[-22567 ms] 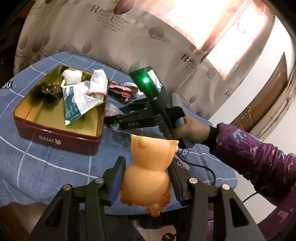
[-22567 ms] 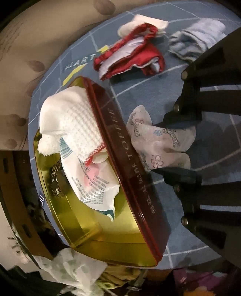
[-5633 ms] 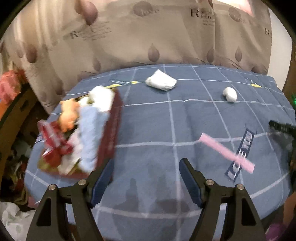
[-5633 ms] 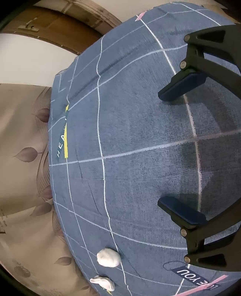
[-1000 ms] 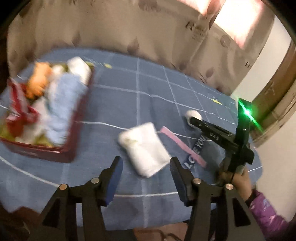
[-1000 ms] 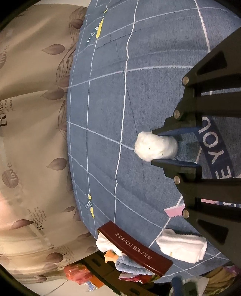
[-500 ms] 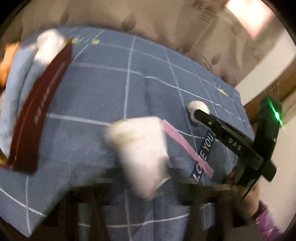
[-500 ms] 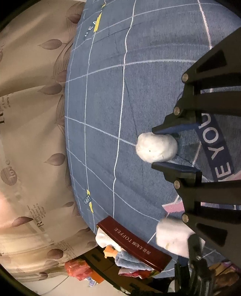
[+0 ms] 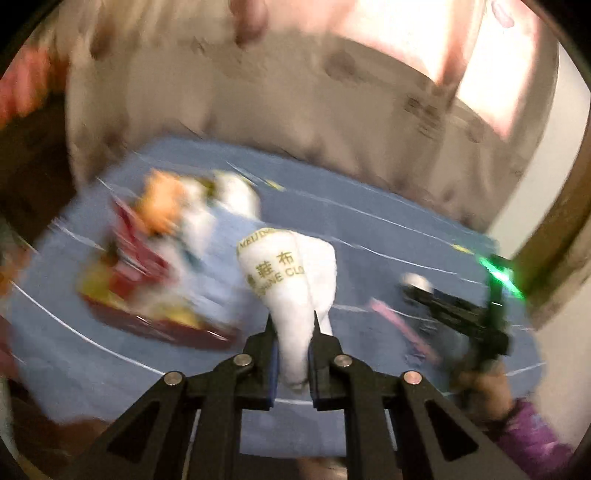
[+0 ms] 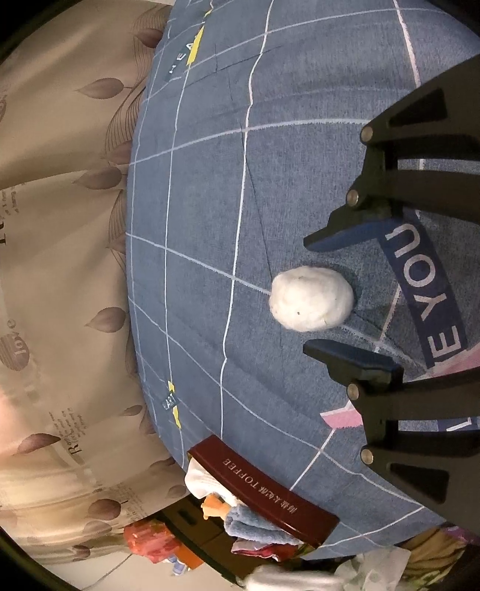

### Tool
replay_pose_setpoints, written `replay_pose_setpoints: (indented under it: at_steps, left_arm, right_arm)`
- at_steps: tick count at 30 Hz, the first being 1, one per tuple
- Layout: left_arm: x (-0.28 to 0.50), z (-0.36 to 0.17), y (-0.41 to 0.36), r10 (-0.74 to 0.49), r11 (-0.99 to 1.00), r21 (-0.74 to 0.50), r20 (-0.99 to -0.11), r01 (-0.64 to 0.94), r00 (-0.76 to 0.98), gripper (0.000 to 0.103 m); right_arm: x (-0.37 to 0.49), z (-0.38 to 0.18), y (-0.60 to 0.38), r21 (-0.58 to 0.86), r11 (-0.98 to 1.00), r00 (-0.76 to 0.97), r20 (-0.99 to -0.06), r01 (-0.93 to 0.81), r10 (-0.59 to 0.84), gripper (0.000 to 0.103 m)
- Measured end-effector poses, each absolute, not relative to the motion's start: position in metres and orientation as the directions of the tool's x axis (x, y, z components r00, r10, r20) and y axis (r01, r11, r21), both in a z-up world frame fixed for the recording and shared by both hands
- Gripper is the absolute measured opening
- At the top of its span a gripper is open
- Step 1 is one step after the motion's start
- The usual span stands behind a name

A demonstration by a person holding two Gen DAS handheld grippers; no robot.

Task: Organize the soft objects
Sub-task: 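Carry the white sock into the tin and open the left gripper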

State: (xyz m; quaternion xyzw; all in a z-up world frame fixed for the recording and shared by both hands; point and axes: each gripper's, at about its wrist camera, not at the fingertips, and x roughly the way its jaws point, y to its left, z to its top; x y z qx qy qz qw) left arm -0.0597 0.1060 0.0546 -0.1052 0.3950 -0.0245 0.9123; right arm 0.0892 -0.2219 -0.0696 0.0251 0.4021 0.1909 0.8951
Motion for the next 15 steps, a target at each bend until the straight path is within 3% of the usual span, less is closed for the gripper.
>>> replay_pose_setpoints:
  at_steps: [6,15]
  left_arm:
    - [-0.024,0.061,0.153,0.036,0.992,-0.053,-0.736,-0.112,0.676,0.013]
    - [0.022,0.029,0.167,0.088,0.994,0.024,-0.768,-0.109,0.634,0.013]
  right_arm:
    - [0.09,-0.071,-0.219,0.179,0.929,0.598,-0.723,-0.322,0.347,0.047]
    - [0.092,-0.074,-0.215,0.166,0.931,0.58,-0.742,-0.326,0.336,0.047]
